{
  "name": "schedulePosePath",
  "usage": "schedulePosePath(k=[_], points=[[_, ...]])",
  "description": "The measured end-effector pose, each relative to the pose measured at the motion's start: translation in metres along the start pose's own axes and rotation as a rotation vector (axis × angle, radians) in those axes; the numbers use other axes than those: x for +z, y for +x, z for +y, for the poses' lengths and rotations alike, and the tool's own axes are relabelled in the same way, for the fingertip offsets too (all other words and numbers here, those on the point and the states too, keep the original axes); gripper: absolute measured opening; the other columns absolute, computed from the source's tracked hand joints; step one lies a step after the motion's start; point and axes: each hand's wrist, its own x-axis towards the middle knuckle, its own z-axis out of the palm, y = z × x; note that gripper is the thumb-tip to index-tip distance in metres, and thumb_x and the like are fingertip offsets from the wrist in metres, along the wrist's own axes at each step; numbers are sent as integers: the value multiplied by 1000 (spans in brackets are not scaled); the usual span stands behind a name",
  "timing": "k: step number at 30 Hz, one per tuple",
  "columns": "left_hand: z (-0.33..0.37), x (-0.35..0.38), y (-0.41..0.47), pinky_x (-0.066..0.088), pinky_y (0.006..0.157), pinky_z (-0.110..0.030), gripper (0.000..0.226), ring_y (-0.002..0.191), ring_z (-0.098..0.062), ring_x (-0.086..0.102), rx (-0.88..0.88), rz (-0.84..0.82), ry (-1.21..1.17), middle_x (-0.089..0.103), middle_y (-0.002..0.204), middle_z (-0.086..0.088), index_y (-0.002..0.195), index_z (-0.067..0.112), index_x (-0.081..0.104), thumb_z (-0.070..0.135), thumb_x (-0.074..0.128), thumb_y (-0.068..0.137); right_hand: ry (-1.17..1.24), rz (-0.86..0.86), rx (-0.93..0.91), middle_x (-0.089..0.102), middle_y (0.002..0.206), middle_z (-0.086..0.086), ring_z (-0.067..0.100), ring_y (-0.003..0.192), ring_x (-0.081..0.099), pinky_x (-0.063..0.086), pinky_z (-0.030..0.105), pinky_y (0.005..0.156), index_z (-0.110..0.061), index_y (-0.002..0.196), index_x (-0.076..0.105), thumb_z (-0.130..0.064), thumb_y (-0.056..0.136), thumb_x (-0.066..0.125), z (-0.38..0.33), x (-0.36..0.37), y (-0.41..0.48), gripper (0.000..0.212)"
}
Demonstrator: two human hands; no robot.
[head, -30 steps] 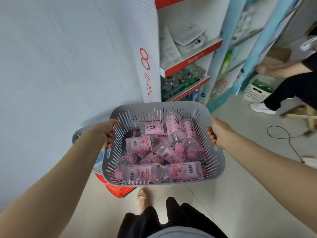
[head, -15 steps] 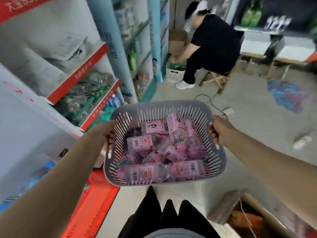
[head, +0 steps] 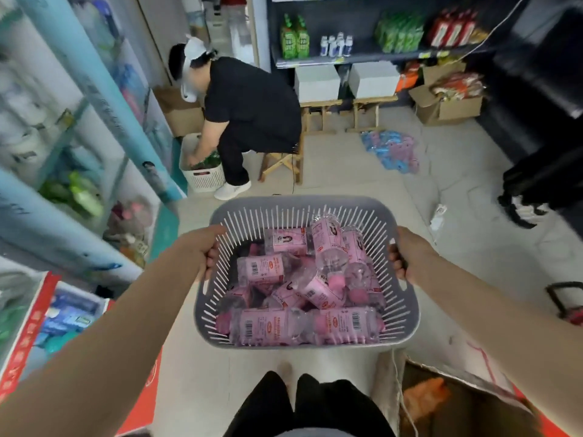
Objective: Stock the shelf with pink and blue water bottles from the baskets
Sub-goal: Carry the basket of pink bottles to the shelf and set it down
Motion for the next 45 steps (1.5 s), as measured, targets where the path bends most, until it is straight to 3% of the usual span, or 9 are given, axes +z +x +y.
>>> schedulePosePath(k=[6,12,19,26,31,39,45], points=[[112,69,31,16,47,-22,49,21,-10,19,30,-33,92,25,26,6,55,20,29,45,52,90,136,84,37,39,51,-2,9,33,28,22,13,29,-18,59,43,-32,93,45,-51,-38,63,37],[204,144,64,16,48,-22,51,39,-13,18,23,-56,139,24,35,4,52,21,28,46,52,89,186,89,81,39,51,-3,8,30,28,23,11,30,-19,61,43,-31,93,44,-110,-83,146,34],[291,218,96,17,47,-23,50,23,-12,19,4,-101,106,24,33,4,55,20,28,45,50,92,180,101,87,41,55,-2,9,36,30,25,11,30,-18,67,45,-34,92,48,-199,-128,239,30],[396,283,144,18,45,-22,48,38,-14,17,34,-76,137,24,44,3,56,19,30,45,53,90,174,97,105,38,52,-2,9,29,28,24,10,31,-19,61,43,-27,90,40,-284,-153,325,31],[474,325,173,18,48,-24,48,37,-13,18,39,-81,154,24,34,5,56,20,32,46,55,88,196,123,95,39,50,-2,9,30,28,23,12,29,-19,61,44,-29,91,40,-345,-166,382,32],[599,396,224,17,46,-23,47,36,-12,17,25,-92,135,24,34,5,56,20,30,44,53,89,173,63,87,38,45,-4,9,33,28,23,12,31,-20,56,44,-31,90,42,-456,-197,491,35],[675,445,262,16,48,-24,46,44,-14,17,-16,-73,7,24,47,4,55,21,30,41,52,90,91,-1,17,37,47,-3,9,33,27,22,12,30,-19,56,42,-32,92,41,-555,-218,581,37]])
